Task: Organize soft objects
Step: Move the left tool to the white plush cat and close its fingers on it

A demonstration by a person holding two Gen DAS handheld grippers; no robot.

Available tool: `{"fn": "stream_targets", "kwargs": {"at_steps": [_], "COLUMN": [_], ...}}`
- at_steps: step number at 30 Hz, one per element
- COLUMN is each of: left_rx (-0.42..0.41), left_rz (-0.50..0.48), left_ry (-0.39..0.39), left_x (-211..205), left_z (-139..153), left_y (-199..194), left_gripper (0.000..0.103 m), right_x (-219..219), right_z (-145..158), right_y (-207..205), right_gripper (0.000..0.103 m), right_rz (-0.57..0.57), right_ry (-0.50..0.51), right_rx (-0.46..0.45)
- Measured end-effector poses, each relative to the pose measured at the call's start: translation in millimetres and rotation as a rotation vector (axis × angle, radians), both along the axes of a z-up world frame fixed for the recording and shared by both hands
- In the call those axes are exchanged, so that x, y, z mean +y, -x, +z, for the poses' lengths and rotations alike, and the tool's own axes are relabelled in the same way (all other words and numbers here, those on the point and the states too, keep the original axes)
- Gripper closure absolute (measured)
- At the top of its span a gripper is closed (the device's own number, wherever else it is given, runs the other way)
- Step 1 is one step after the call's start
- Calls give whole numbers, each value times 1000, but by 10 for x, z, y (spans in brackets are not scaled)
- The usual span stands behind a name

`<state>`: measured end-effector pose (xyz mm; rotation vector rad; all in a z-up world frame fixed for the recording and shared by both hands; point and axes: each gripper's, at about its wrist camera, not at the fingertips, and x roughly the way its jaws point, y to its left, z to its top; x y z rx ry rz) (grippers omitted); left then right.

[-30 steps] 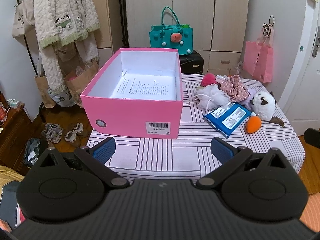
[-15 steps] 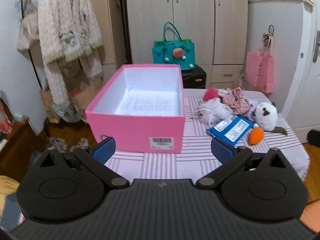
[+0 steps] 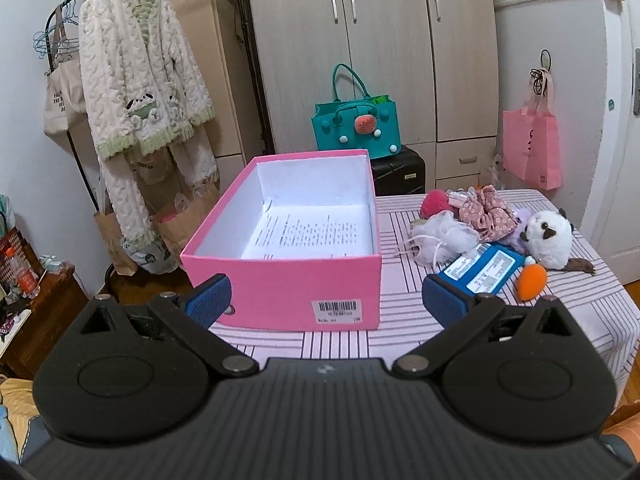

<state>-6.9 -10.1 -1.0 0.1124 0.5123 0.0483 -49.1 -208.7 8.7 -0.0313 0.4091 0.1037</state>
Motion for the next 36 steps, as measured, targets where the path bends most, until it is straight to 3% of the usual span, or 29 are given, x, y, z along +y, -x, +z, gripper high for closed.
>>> {"fn": "stream_targets", "kwargs": {"at_steps": [9, 14, 17, 23, 26, 36], "left_rx": [-36, -14, 14, 86, 120, 226], "left_rz": [-38, -124, -184, -336, -402, -574], "left_ry": [78, 83, 86, 108, 127, 296], "left_x": [2, -161, -322, -698, -911, -1416], "left_z": [-50, -95, -110, -267, -371, -700], "left_y": [-386, -650, -803, -1075, -1179, -1569], "left_gripper": [0, 0, 0, 3, 3, 8], "right_x": [-220, -432, -526, -618, -721, -950], "right_z": [-275, -433, -552, -765, -881, -1197], "right_y": [-440, -706, -851, -1070, -1196, -1600], "right_gripper": [5, 5, 5, 6, 12, 15], "right_rz": [-1, 50, 76, 105, 133, 185], "right_ry": [56, -27, -72, -8, -44, -34], "right_rx": [-19, 13, 63, 128, 169, 177]}}
